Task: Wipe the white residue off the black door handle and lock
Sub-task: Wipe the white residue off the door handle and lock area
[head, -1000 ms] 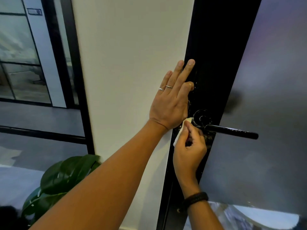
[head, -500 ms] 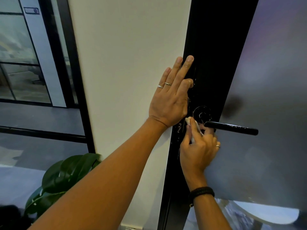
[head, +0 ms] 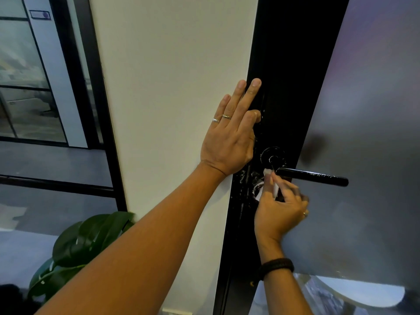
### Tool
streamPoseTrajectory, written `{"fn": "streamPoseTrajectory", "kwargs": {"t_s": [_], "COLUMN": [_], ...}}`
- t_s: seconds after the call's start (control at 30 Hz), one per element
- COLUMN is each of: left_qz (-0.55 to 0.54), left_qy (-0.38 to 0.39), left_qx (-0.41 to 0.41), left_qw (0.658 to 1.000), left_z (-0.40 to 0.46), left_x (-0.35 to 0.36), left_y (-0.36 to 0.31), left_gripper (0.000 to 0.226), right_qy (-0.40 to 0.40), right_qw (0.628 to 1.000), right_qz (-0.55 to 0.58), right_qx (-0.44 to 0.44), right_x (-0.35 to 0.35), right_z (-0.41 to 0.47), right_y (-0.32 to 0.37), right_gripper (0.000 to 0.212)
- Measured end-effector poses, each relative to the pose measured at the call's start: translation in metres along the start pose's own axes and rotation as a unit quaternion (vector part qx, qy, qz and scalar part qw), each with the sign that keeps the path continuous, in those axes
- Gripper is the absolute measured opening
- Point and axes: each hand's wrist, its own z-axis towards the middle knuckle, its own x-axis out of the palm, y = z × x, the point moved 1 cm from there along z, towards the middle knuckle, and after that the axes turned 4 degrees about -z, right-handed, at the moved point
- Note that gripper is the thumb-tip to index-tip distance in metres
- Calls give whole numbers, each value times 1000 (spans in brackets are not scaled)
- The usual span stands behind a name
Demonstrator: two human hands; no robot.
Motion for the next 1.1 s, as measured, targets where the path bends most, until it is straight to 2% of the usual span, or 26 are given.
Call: {"fn": "streamPoseTrajectory", "kwargs": {"t_s": [0.1, 0.23, 0.3, 0.43, 0.5, 0.63, 0.77, 0.83, 0.93, 0.97, 1.1], "left_qz": [-2, 4, 5, 10, 13, 17, 11, 8, 10, 10, 8], "left_qy": [-1, 0, 0, 1, -3, -6, -2, -1, 6, 8, 5], "left_qx": [-1, -3, -3, -5, -4, -3, -3, -3, -1, 1, 2], "left_qw": [1000, 1000, 1000, 1000, 1000, 1000, 1000, 1000, 1000, 1000, 1000], "left_z": [1, 2, 1, 2, 2, 1, 3, 3, 1, 1, 0], "left_x": [0, 0, -1, -1, -1, -1, -1, -1, -1, -1, -1], "left_y": [-1, 0, -1, -2, -1, -1, -2, 0, 2, 2, 1], "left_gripper": [24, 24, 26, 24, 22, 21, 22, 21, 19, 19, 19], "right_qy": [9, -40, -35, -37, -38, -36, 54, 51, -9, -3, 90], "right_qw": [998, 978, 972, 959, 974, 996, 997, 997, 999, 1000, 988], "right_qz": [67, 168, 189, 251, 206, 65, -22, -10, 33, 24, -34], "right_qx": [-3, 114, 133, 123, 84, 52, -49, -52, 30, 20, -119], "right_x": [-8, -18, -18, -5, -2, -6, -2, -2, -6, -7, -13], "right_z": [6, 14, 16, 35, 36, 20, 3, 5, 17, 19, 13], "right_y": [2, -4, 2, 19, 20, 2, 8, 7, -5, -6, -1], "right_gripper": [14, 7, 4, 20, 22, 9, 14, 15, 15, 15, 16]}}
